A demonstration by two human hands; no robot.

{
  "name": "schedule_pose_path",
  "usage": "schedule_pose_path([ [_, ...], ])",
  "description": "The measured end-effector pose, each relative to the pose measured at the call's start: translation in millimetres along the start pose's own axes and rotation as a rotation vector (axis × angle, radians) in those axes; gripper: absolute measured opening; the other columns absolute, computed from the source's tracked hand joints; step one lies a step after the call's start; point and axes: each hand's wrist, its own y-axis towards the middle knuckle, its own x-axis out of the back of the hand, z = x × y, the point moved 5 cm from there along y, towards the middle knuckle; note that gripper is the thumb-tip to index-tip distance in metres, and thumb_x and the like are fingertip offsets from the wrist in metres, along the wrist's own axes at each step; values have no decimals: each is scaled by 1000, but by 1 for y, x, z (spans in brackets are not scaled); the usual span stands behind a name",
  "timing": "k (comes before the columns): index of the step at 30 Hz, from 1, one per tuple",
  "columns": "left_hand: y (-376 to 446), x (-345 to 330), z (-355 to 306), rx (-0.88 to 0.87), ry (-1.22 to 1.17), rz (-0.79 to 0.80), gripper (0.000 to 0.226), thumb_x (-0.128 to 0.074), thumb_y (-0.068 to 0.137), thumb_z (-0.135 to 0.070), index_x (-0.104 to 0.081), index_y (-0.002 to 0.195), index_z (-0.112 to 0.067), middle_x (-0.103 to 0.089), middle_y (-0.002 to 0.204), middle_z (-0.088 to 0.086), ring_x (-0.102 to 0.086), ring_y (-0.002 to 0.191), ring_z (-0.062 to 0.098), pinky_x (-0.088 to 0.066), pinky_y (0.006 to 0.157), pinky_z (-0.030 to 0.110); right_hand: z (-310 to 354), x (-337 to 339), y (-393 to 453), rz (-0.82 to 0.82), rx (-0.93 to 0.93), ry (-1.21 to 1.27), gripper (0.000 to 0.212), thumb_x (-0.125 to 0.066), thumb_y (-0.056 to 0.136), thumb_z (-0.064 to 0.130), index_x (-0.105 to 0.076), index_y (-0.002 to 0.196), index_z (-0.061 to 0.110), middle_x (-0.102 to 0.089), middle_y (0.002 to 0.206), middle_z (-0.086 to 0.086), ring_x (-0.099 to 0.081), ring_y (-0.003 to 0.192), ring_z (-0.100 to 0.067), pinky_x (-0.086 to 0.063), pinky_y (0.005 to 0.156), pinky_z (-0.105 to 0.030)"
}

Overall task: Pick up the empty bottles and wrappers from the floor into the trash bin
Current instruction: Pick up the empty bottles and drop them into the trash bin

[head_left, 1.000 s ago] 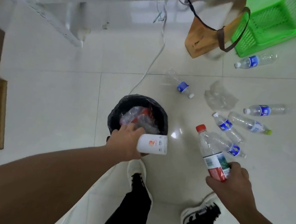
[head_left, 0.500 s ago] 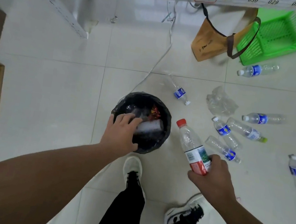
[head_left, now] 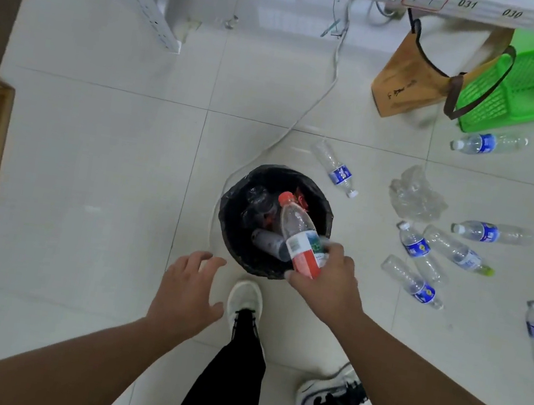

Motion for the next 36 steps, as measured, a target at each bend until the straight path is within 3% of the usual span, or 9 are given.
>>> schedule_pose_path([
  [3,-8,1,9,-3,-37,-23,78,-80,76,-48,-50,146,-32,-48,147,-2,-48,133,26,-44,113,42,15,-18,4,28,-19,64,100,-81,74,63,-30,155,34,-37,134,-4,-60,112,-30,-53,98,-43],
  [6,-11,4,14,11,-61,-35,77,-79,76,-47,-50,146,-32,-47,147,-2,-47,134,26,-45,112,43,14,-23,3,60,-17,96,92,-74,81,66,-33,157,34,-36,147,-2,-59,123,-28,-51,104,-42],
  [10,-7,12,7,-9,-42,-34,79,-79,76,-47,-48,147,-33,-46,149,-1,-45,136,27,-44,113,44,-10,-11,-4,65,-26,45,89,-72,83,65,-36,158,33,-37,153,-1,-54,133,-28,-49,101,-41],
  [13,0,19,-10,-49,-21,-54,79,-80,75,-46,-49,147,-31,-49,147,1,-48,133,27,-44,112,43,-42,9,-9,49,-73,25,88,-74,84,64,-38,157,30,-37,155,-4,-56,131,-27,-46,91,-36],
  [15,6,22,-25,-84,-9,-65,80,-81,75,-45,-50,147,-30,-50,146,1,-49,132,27,-46,111,44,-67,24,-13,30,-114,25,89,-74,84,64,-39,157,28,-38,155,-6,-57,130,-29,-46,93,-37],
  [28,10,3,-173,-308,197,-19,83,-82,74,-49,-49,148,-31,-47,145,-4,-48,129,25,-44,112,41,-226,121,-66,-107,-308,216,93,-78,78,67,-38,156,35,-38,154,-1,-55,134,-25,-36,92,-35],
  [36,5,-20,-297,-378,312,30,82,-78,75,-52,-48,148,-31,-46,149,0,-45,135,30,-41,114,47,-313,184,-99,-129,-345,337,95,-80,78,62,-37,158,36,-38,155,-1,-52,137,-30,-47,109,-43],
])
